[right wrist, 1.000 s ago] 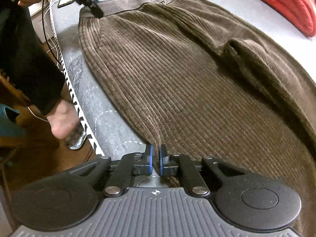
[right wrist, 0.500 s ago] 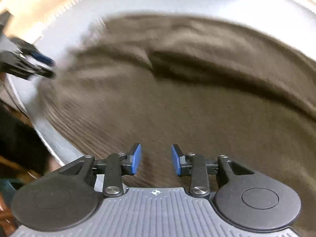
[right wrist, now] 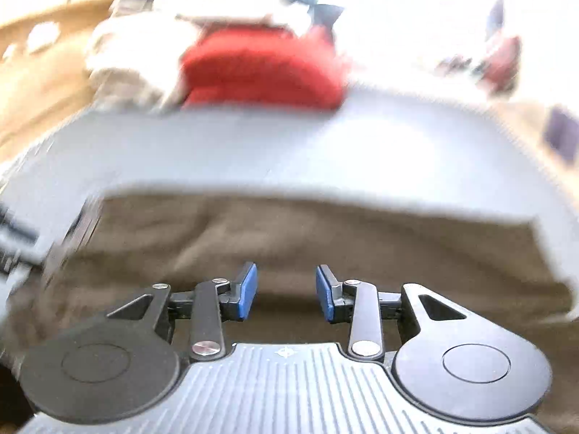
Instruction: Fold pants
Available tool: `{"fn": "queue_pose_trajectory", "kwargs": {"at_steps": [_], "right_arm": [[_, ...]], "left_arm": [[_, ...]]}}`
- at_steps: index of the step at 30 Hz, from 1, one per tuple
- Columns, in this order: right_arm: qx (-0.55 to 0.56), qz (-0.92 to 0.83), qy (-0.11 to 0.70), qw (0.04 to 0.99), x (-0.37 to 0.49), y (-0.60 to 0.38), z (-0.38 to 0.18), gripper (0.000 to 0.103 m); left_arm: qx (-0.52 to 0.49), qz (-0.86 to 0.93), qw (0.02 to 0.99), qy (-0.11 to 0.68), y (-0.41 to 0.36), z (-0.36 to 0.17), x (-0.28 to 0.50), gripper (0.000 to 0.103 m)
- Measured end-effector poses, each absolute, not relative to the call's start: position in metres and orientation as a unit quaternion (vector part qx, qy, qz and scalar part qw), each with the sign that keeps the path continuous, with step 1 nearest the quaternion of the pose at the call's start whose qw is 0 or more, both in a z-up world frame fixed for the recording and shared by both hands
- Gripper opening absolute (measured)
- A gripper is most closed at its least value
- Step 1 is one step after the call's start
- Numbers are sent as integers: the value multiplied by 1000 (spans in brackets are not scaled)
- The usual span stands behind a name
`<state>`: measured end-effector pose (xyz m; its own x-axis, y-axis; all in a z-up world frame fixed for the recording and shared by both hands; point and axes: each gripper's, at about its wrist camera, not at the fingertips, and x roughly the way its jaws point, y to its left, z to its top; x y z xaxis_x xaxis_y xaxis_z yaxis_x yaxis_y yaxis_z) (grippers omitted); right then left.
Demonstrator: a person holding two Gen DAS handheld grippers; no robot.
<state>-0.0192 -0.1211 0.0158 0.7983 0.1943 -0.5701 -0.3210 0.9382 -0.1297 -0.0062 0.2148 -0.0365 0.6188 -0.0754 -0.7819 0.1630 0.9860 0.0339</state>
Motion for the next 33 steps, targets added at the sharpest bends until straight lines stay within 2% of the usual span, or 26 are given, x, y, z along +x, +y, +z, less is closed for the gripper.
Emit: {"fn": "queue_pose_trajectory", "kwargs": {"at_steps": [3,5,7,11,13,14,15,16,18,20,23,26,33], "right_arm": [[-81,95,235,964,-14,-138,57,51],[-62,79,215,972,-9,-151,78,53],[-66,72,208,973,-2,-158,85,58],[-122,26,203,971,13,-164,62,58],[-126,7,235,964,20,-167,39,54],[-123,2,261,957,29,-163,31,51],[-111,-2,267,957,34,-164,32,49],[-95,-3,262,960,37,-163,33,49],[-81,8,258,963,45,-161,33,49],[-89,9,266,960,54,-157,27,49],[-78,23,270,960,57,-151,26,47],[-74,35,265,961,57,-148,32,38],[-40,30,266,963,64,-155,38,37]], "left_arm": [[35,-40,922,383,209,-23,4,77],[30,-33,927,372,205,-16,10,77],[12,-28,928,371,204,-12,17,77],[-15,-35,922,385,199,-13,33,77],[-11,-35,920,389,197,-12,36,76],[-12,-37,919,392,195,-12,38,70],[-16,-38,918,395,197,-14,39,57],[-23,-40,914,402,199,-16,42,50],[-39,-30,904,425,203,-20,49,21],[-58,-16,893,446,211,-26,54,13],[-90,-3,883,460,220,-27,62,11],[-121,12,880,460,227,-25,72,11],[-228,54,844,483,261,-18,107,12]]}}
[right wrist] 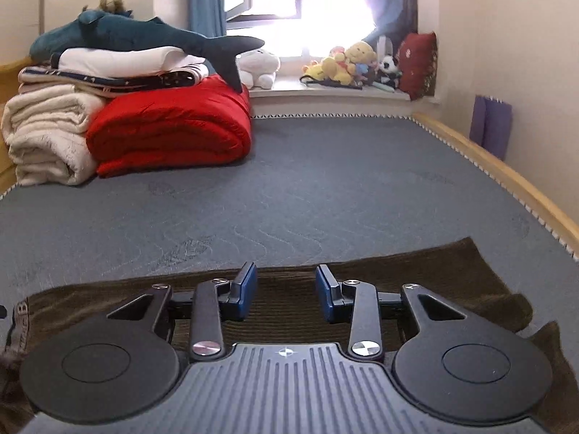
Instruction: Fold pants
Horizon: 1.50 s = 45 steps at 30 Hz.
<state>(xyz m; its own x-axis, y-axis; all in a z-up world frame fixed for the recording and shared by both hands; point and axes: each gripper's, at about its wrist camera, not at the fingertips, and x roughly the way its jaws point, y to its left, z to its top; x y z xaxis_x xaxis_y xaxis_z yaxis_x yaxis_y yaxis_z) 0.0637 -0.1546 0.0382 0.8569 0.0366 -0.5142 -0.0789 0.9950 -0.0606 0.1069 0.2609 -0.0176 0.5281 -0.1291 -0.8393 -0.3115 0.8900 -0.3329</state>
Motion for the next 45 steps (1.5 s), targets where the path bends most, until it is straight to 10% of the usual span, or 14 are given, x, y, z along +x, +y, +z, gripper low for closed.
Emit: {"fn": "queue_pose_trajectory", "kwargs": {"at_steps": [10,17,21,27,36,45], "right_arm": [[31,8,291,956,81,-178,35,38],[18,2,297,955,90,-179,31,38],[22,-2,305,952,97,-182,28,38],[30,-1,318,948,108,-185,22,38],[39,-11,329,943,107,-195,21,38],[42,-58,349,934,92,-225,11,38]], "left_arm": [[-299,75,817,487,301,-56,186,13],[-257,109,828,486,321,-77,220,31],[-251,74,815,517,322,-106,237,59],[-154,54,827,538,296,-119,246,61],[-57,40,852,519,265,-115,241,14],[-35,40,882,469,241,-54,196,7]]}}
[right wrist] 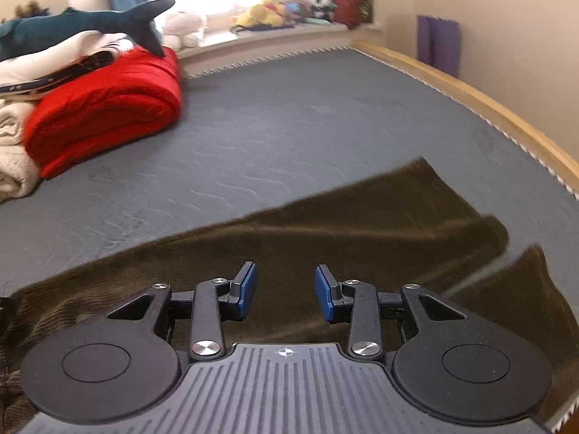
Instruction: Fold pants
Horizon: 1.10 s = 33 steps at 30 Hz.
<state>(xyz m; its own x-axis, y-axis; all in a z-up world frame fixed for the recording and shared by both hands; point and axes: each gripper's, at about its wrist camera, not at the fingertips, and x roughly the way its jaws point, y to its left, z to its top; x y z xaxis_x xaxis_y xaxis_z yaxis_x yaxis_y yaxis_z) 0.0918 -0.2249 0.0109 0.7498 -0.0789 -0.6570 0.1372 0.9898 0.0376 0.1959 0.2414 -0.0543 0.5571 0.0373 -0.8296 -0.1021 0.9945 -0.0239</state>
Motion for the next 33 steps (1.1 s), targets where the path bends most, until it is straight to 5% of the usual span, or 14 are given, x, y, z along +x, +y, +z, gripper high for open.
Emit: {"fn": "queue_pose_trajectory", "kwargs": {"at_steps": [5,16,26,32,33], "right_arm": [[105,-76,348,928,72,-249,11,38],[163,-87,351,918,22,-274,9,39],[229,-56,344,909,20,-279,14,40],[179,-43,329,926,29,-272,24,40],[172,-43,327,928,31,-272,25,40]], "left_arm": [[40,33,890,453,212,-27,134,0],[-95,7,889,448,215,-5,-27,0],[-129,-7,901,414,205,-1,29,6],[-156,9,900,407,203,-15,101,15],[-149,13,902,405,204,-17,114,23]]}}
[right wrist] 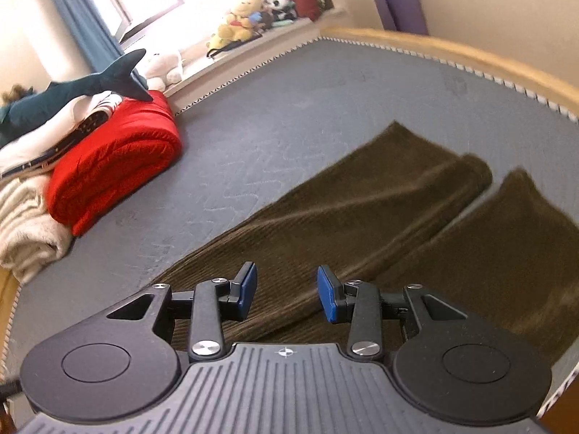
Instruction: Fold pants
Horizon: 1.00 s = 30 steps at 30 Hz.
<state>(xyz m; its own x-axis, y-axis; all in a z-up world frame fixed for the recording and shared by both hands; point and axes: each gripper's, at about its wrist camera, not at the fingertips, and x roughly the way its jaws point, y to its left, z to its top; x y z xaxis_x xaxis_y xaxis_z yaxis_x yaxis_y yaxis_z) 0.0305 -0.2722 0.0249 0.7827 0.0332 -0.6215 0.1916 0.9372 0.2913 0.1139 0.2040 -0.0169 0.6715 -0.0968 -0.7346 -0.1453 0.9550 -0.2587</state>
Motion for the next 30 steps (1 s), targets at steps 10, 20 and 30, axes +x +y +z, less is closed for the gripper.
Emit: {"fn": "queue_pose_trajectory", "kwargs": {"at_steps": [10,20,30], "right_arm": [[94,-20,308,946,50,-281,34,40],[130,-27,342,930,80,-301,19,40],[129,-39,351,927,103,-287,15,40]], "left_arm": [[-100,90,897,422,256,-78,237,81],[-59,24,876,478,261,-132,286,20],[-31,-25,921,388,235,-52,215,0]]}}
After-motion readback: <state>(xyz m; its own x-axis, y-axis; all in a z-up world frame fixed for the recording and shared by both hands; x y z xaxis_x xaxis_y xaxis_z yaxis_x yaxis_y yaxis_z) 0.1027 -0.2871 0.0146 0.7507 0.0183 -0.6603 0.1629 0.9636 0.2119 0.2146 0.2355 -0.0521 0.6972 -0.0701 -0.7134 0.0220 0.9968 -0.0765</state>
